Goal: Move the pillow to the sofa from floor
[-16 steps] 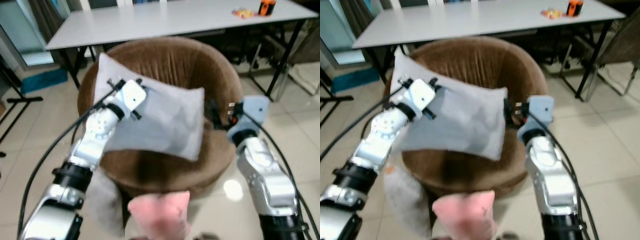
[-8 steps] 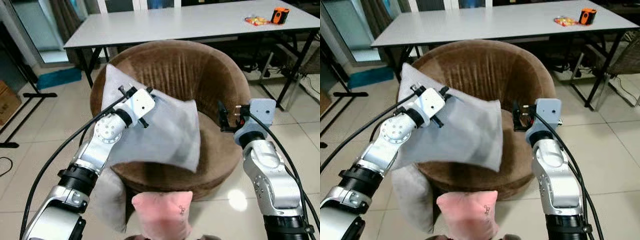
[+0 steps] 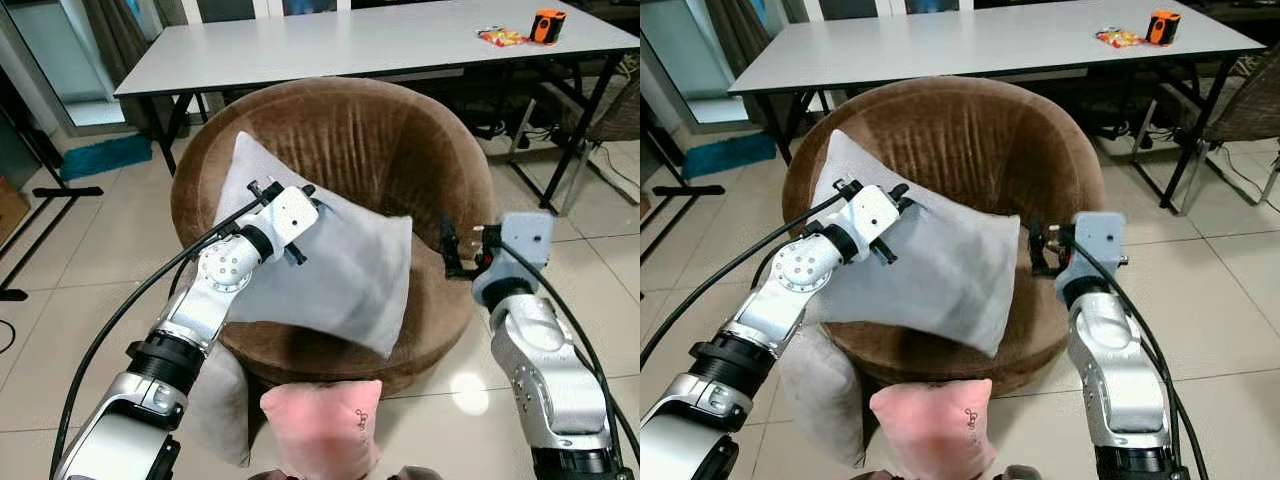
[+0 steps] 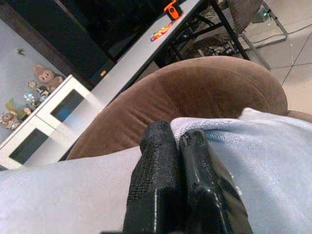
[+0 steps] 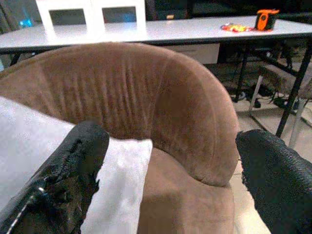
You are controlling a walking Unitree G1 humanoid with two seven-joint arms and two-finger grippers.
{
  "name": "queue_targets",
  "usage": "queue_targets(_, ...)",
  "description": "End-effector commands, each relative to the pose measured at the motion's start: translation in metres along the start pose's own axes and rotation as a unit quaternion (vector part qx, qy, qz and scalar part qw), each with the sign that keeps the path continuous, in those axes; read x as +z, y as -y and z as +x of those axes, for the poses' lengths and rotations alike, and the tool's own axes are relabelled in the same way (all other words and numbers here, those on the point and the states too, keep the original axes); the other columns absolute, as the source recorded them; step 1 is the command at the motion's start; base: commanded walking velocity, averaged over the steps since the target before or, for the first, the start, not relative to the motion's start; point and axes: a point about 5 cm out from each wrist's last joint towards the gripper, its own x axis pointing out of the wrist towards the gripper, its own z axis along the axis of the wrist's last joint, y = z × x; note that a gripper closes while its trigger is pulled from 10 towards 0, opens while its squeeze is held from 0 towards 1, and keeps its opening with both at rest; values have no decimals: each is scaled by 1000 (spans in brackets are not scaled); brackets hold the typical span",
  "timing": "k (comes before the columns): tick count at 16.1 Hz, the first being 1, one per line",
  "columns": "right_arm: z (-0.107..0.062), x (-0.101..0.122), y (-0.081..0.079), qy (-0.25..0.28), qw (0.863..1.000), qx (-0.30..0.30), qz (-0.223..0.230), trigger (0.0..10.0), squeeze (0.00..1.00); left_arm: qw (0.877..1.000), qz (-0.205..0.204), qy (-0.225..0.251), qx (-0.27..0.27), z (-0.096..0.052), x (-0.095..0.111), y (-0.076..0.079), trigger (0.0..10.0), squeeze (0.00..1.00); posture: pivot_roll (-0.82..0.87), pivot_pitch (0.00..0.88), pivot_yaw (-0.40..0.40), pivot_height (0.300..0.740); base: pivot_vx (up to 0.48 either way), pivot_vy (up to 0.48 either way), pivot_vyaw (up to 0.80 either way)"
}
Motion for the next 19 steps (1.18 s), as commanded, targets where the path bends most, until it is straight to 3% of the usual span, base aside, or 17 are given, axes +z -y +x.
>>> queue_targets(1, 1, 6, -4, 6, 1000, 10, 0, 10000, 0, 999, 17, 27, 16, 1, 11, -11, 10000, 0, -146, 0, 109, 740, 0, 0, 0)
queue_targets(8, 2, 7, -2, 6, 1000, 15, -3, 10000, 0, 1000, 15, 20, 17, 2, 6, -14, 10000, 0, -146, 0, 113, 740, 0, 0, 0)
queue_targets(10, 1, 6, -1, 3, 1000, 12, -4, 10000, 0, 999, -29, 16, 31, 3, 6, -12, 10000, 0, -150, 0, 117, 740, 0, 0, 0)
queue_targets(14, 1, 7, -1, 9, 1000, 8, 0, 10000, 0, 999, -29, 13, 41, 1, 4, -12, 10000, 0, -150, 0, 116, 740, 0, 0, 0)
queue_targets(19, 3, 9, -5, 12, 999, 22, -25, 10000, 0, 998, -29, 11, 45, 1, 5, -14, 10000, 0, -146, 0, 109, 740, 0, -440, 83)
